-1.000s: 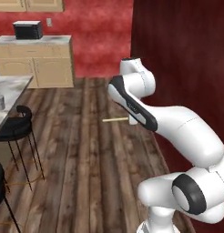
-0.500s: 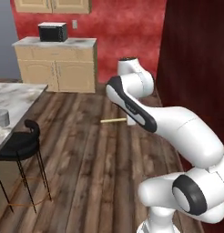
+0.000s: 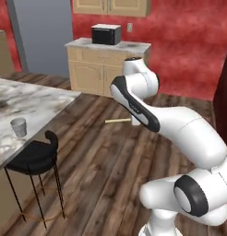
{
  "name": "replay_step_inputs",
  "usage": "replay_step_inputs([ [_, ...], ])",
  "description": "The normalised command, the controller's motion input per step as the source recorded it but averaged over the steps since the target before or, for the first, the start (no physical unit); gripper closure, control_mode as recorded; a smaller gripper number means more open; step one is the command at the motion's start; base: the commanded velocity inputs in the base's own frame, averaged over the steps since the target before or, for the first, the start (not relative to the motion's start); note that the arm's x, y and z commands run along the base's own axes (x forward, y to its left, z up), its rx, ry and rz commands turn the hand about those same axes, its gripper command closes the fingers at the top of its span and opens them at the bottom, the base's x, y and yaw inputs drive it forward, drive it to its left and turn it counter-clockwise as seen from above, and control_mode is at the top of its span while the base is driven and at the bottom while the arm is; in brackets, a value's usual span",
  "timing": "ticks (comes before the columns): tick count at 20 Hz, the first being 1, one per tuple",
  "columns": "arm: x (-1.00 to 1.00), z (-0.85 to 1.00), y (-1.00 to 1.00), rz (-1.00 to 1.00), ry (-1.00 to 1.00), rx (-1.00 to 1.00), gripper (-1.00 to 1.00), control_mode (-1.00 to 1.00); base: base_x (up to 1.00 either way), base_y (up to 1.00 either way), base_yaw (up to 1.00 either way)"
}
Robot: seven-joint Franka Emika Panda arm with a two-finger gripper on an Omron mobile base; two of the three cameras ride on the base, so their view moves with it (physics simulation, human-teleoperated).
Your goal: Take a straw from the drawer in front and place it inside the glass cup on the dining counter.
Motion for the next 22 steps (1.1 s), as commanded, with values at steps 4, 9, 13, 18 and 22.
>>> replay_step_inputs([
  [4,0.00,0.00,0.00,0.00,0.00,0.00,1.00,1.00,1.00,-0.37,0.58],
  [9,0.00,0.00,0.00,0.00,0.00,0.00,1.00,1.00,1.00,-0.35,0.57],
  [13,0.00,0.00,0.00,0.00,0.00,0.00,1.00,1.00,1.00,-0.23,0.56],
  [18,0.00,0.00,0.00,0.00,0.00,0.00,1.00,1.00,0.87,-0.02,0.53],
  [22,0.00,0.00,0.00,0.00,0.00,0.00,1.00,1.00,0.86,0.00,0.42],
])
